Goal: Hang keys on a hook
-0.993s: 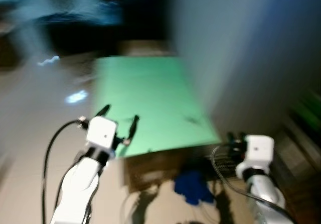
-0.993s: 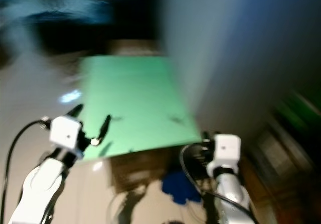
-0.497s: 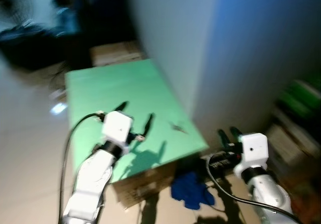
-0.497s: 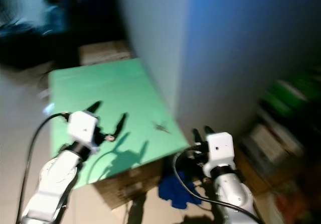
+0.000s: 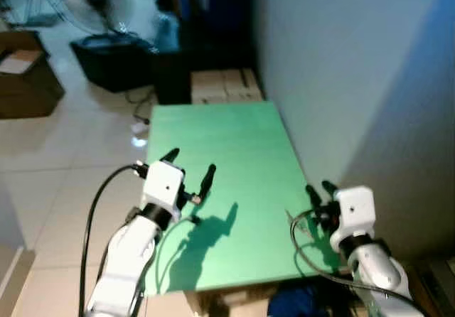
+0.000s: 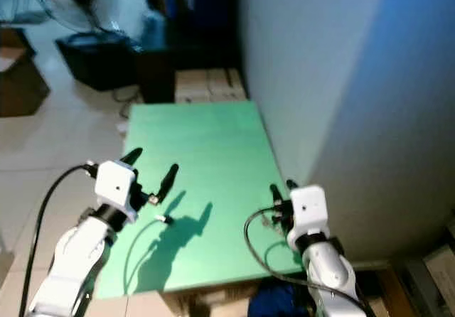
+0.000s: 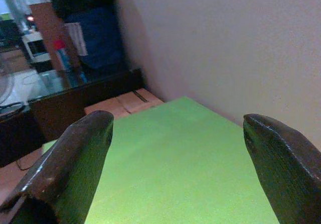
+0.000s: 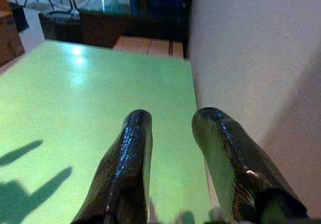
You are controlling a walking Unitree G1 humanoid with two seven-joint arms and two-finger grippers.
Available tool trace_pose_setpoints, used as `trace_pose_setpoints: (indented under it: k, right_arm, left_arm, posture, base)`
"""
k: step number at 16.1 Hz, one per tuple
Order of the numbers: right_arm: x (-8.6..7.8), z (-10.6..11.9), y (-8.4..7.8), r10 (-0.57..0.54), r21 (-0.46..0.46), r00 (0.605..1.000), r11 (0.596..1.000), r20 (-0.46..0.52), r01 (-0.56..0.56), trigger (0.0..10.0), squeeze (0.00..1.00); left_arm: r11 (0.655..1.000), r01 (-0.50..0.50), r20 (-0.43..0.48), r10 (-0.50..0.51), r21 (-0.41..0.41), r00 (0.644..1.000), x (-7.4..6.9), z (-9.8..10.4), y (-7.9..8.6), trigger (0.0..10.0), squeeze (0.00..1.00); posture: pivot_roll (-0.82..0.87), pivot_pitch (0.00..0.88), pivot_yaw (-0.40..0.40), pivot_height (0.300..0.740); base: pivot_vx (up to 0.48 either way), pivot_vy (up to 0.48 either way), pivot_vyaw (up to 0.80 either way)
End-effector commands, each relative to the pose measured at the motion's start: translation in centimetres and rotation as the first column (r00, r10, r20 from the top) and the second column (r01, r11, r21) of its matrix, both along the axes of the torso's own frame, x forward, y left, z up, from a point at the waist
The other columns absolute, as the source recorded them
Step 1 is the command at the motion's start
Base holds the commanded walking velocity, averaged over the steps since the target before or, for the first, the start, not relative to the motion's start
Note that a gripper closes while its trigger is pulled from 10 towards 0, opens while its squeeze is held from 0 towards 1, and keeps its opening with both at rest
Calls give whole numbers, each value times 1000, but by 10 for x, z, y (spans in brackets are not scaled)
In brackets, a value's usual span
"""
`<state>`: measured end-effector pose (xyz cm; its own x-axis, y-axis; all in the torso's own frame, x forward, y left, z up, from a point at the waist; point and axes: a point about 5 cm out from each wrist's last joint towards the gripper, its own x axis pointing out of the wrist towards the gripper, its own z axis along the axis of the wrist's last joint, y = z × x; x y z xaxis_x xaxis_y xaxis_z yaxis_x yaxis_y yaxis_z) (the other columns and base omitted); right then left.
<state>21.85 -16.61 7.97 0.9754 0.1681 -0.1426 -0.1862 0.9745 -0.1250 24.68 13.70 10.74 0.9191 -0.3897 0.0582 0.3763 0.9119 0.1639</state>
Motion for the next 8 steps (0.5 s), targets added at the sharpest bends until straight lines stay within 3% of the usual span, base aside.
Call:
trace_pose_setpoints:
  k: [1, 4, 5, 6, 8]
  right_arm:
    - [-2, -4, 3, -16, 5, 1000, 1000, -21, 16, 10000, 0]
    - [-9, -21, -11, -137, -5, 984, 991, -117, 137, 10000, 0]
    - [-13, -27, -19, -216, 40, 963, 974, -163, 225, 10000, 0]
    - [-13, -28, -20, -227, 39, 958, 971, -175, 237, 10000, 0]
    - [-16, -32, -20, -232, 46, 952, 968, -198, 245, 10000, 0]
  left_arm:
    - [1000, 9, -4, -9, 0, 1000, -2, 2, 5, 10000, 0]
    - [994, 97, -41, -96, 40, 995, -5, -5, 0, 10000, 0]
    - [993, 108, -34, -106, 47, 994, -3, -5, 0, 10000, 0]
    - [993, 107, -33, -105, 48, 994, -3, -5, 0, 10000, 0]
    - [993, 111, -39, -109, 45, 993, -2, -5, 1, 10000, 0]
  posture:
    - [-110, 21, 17, 740]
    - [-117, 22, 31, 740]
    - [-123, 27, 43, 740]
    - [-123, 27, 43, 740]
    - [-132, 36, 56, 740]
  base:
    - [0, 0, 0]
    - [0, 0, 0]
    - [0, 0, 0]
    - [0, 0, 0]
    - [0, 0, -800]
